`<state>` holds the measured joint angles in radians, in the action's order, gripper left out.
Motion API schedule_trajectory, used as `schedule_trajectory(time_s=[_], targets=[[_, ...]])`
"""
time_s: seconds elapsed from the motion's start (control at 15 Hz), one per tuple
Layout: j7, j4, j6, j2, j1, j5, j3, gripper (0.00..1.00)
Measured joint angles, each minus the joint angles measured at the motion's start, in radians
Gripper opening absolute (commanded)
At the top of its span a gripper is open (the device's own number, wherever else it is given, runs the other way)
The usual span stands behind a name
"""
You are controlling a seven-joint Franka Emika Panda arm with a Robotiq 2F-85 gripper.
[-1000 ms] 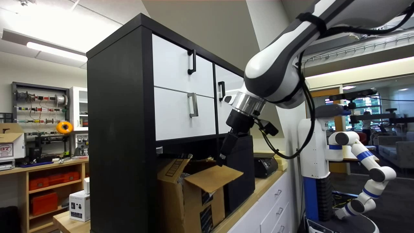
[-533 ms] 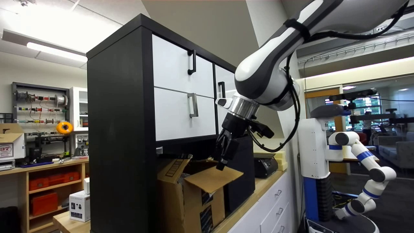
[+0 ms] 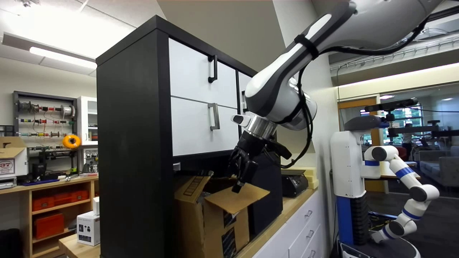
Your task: Slide out the box
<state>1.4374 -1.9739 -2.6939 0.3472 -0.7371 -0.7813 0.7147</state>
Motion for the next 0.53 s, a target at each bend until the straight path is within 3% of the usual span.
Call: schedule_trajectory(time_s=[0.53], targets=[[0.142, 0.105, 0.012, 0.133, 0.129, -0.081, -0.096, 1.00]])
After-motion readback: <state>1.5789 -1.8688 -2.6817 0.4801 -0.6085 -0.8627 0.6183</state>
